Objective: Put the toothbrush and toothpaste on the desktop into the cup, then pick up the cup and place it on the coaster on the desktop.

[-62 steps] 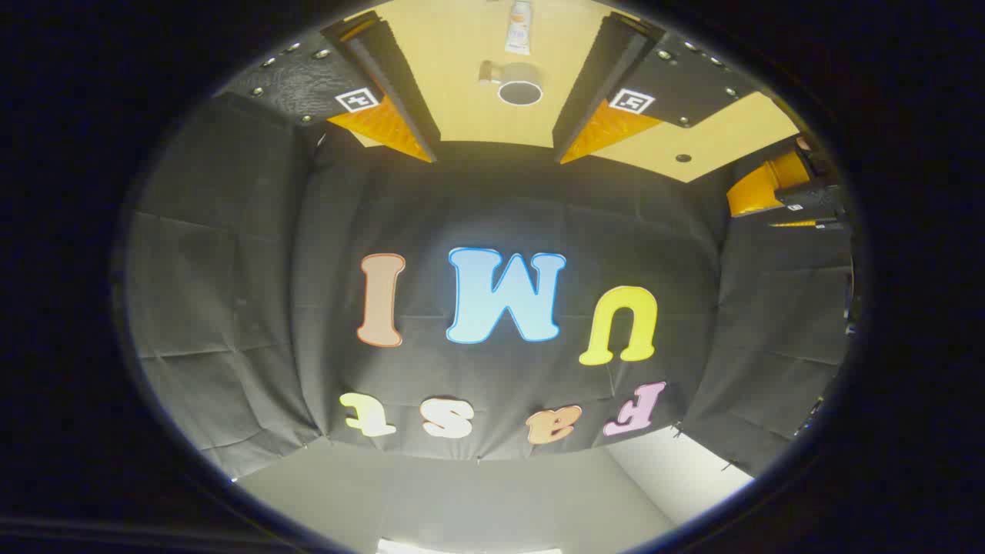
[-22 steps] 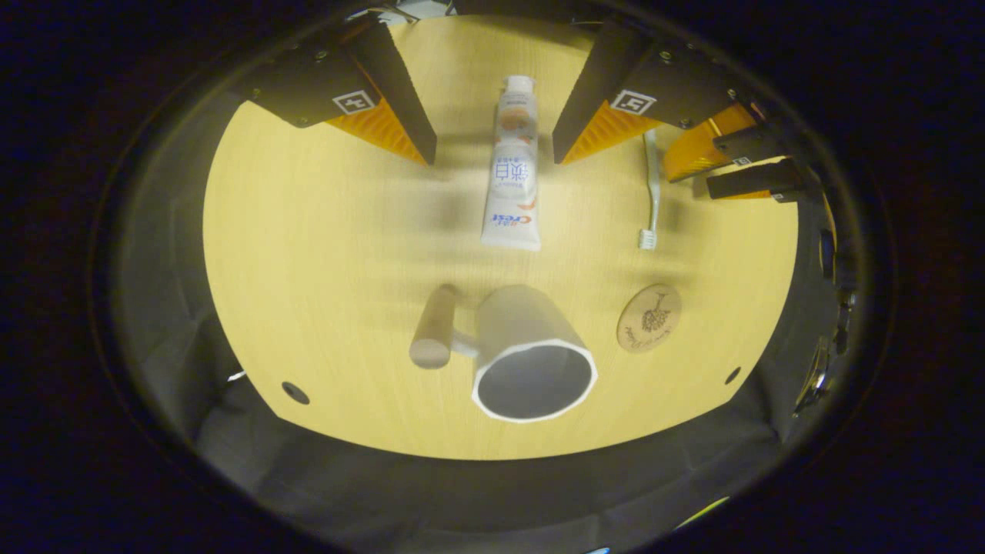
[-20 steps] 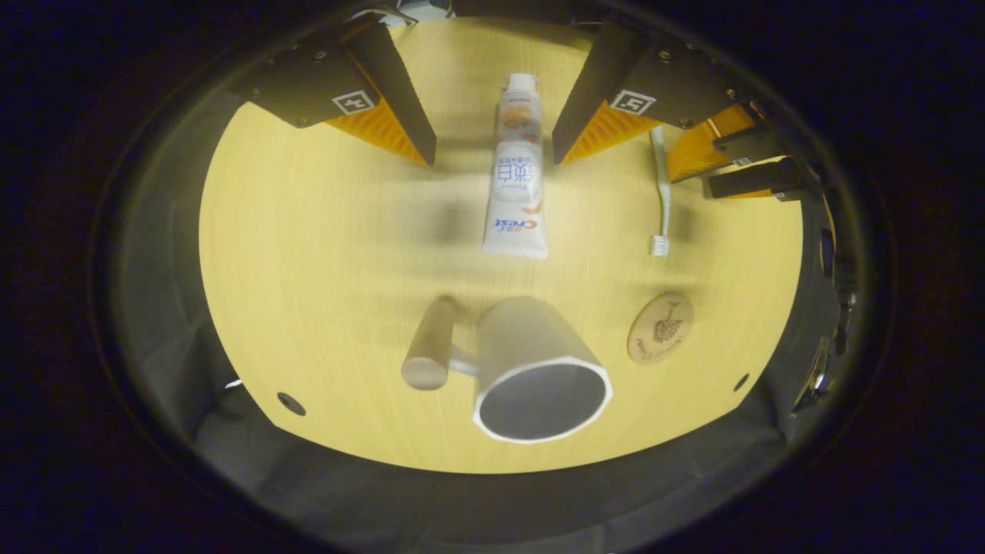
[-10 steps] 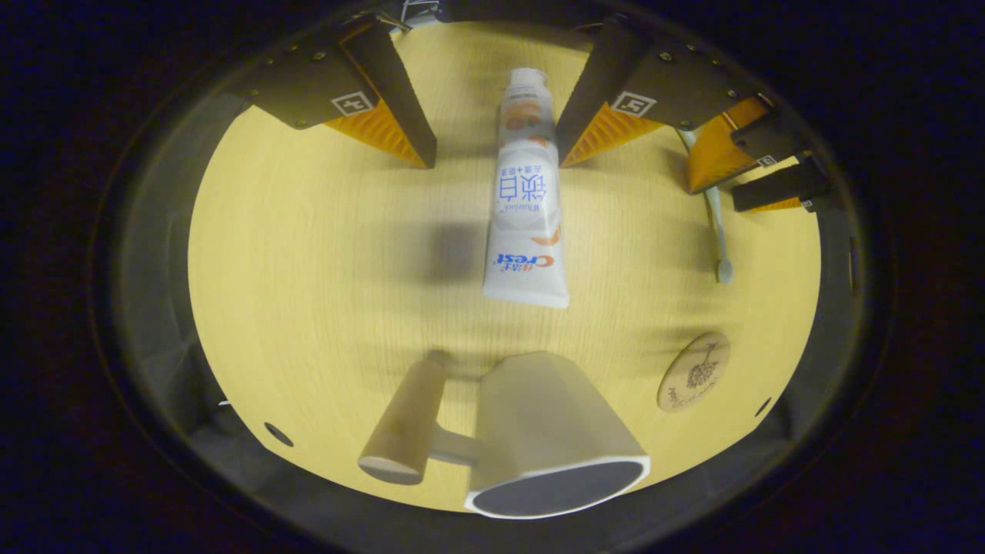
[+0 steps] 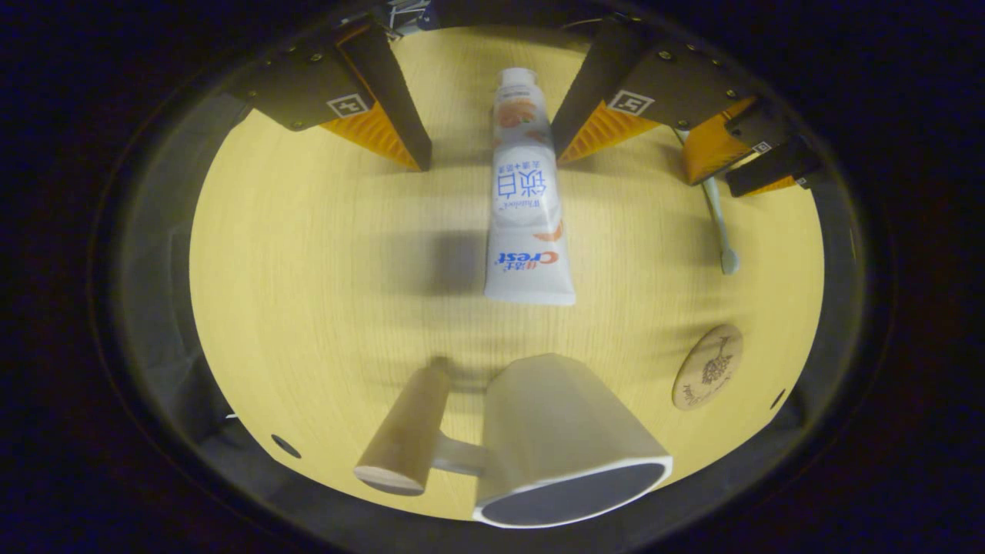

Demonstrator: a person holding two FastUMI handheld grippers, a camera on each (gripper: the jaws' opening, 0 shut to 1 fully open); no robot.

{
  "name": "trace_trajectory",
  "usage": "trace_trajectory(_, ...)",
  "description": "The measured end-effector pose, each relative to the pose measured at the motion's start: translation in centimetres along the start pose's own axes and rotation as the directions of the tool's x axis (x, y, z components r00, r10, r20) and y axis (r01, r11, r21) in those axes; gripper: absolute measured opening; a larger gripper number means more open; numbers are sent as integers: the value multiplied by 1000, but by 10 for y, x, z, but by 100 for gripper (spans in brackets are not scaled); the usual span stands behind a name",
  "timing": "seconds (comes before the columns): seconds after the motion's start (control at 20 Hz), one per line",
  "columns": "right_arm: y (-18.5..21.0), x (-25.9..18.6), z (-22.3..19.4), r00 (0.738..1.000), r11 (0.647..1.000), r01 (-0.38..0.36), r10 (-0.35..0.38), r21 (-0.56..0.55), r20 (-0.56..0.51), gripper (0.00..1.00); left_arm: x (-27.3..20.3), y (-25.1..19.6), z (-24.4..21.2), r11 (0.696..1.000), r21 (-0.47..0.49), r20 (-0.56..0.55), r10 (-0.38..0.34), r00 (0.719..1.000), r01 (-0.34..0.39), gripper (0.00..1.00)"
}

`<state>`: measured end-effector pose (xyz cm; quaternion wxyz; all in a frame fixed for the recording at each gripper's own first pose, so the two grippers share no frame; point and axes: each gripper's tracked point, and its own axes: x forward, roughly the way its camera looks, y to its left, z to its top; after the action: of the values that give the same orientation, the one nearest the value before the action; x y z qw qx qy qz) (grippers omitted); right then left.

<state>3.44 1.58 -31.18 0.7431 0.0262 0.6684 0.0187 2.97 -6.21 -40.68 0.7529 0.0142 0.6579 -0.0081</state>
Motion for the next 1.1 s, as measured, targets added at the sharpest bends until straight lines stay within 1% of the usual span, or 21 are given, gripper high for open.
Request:
trace_trajectory(0.1, 1, -1, -2, 1000, 1000, -1, 1, -7, -4, 95, 1, -3, 3, 1000, 18, 7, -4, 1000, 4, 63)
trace_trajectory(0.15, 1, -1, -1, 1000, 1000, -4, 4, -6, -2, 94, 1, -4, 3, 1000, 22, 4, -6, 1000, 6, 52)
trace_trajectory(0.2, 0, 2, -4, 1000, 1000, -5, 5, 3, -5, 91, 1, -3, 2, 999, 33, 9, -9, 1000, 9, 44)
trace_trajectory(0.25, -3, 1, 0, 1000, 1000, 0, 0, 12, -1, 80, 1, -2, 1, 999, 32, 7, -10, 1000, 9, 36)
trace_trajectory(0.3, -9, 3, -2, 1000, 1000, 5, -5, 30, -2, 70, -1, -1, 2, 999, 34, 8, -14, 1000, 14, 25)
trace_trajectory(0.35, -12, 1, -1, 1000, 999, 0, 0, 51, 1, 46, -3, 1, 4, 999, 41, 7, -22, 1000, 22, 25)
trace_trajectory(0.4, -15, -1, -1, 1000, 999, -4, 4, 49, 7, 37, -8, 5, 3, 999, 32, 2, -25, 1000, 25, 14)
trace_trajectory(0.45, -14, -1, -2, 1000, 999, -3, 2, 41, 11, 34, -11, 8, 8, 999, 39, 18, -29, 999, 29, 13)
trace_trajectory(0.5, -15, 0, 0, 1000, 999, 1, -2, 36, 27, 34, -16, 6, 4, 999, 28, 12, -35, 999, 35, 7)
trace_trajectory(0.55, -14, -1, 1, 999, 999, 4, -6, 42, 42, 28, -21, 10, 6, 999, 29, 20, -42, 999, 41, 8)
trace_trajectory(0.65, -14, -1, 1, 998, 999, 3, -6, 41, 58, 19, -23, 13, 0, 998, 40, 17, -45, 999, 44, 10)
trace_trajectory(0.7, -14, -2, -1, 998, 999, -1, -1, 35, 61, 19, -21, 6, -4, 998, 40, 21, -44, 999, 43, 8)
trace_trajectory(0.85, -15, -2, 0, 997, 998, -14, 10, 54, 73, 19, -25, 7, -5, 998, 42, 43, -46, 998, 44, 8)
trace_trajectory(0.95, -15, -4, 1, 997, 999, -17, 13, 48, 77, 19, -30, 8, -8, 998, 38, 62, -50, 997, 48, 8)
trace_trajectory(1.1, -17, -5, 0, 995, 998, -29, 24, 50, 94, 19, -24, 6, -4, 998, 28, 109, -62, 992, 59, 8)
